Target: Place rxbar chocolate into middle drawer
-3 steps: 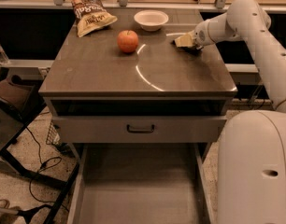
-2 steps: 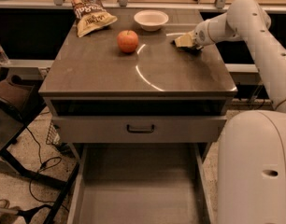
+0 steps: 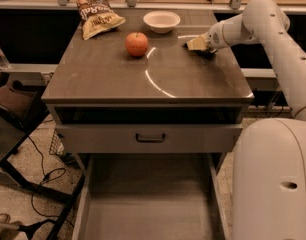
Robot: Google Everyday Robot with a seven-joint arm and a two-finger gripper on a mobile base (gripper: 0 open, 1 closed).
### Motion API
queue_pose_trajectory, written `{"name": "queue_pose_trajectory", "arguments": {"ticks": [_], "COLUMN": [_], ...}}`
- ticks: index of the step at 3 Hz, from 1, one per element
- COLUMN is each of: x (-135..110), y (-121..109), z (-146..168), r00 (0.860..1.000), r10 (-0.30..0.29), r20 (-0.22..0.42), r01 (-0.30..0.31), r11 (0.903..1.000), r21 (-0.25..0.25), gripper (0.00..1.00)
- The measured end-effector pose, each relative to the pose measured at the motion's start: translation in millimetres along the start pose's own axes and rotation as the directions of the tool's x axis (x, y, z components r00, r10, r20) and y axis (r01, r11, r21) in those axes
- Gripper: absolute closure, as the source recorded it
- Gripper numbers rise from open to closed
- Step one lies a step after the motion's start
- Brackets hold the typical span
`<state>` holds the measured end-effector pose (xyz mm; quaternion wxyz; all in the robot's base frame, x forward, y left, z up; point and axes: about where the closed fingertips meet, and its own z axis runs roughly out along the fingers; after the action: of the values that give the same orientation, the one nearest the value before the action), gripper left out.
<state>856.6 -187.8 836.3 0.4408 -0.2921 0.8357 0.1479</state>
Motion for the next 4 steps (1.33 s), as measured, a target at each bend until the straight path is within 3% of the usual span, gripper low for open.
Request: {"name": "queue_pose_trajectory", "arguments": {"ticks": [3,4], "x": [-2,-49], "y": [0,-5], "z": [-3,-72], "r00": [1.000,0.998], "r10": [-0.003,-0.065], "r20": [0.000,-0.010], "r01": [0.003,0.066], "r11": [1.0000,0.9913], "r21": [0.005,0.114], "gripper": [1.00,1.00]}}
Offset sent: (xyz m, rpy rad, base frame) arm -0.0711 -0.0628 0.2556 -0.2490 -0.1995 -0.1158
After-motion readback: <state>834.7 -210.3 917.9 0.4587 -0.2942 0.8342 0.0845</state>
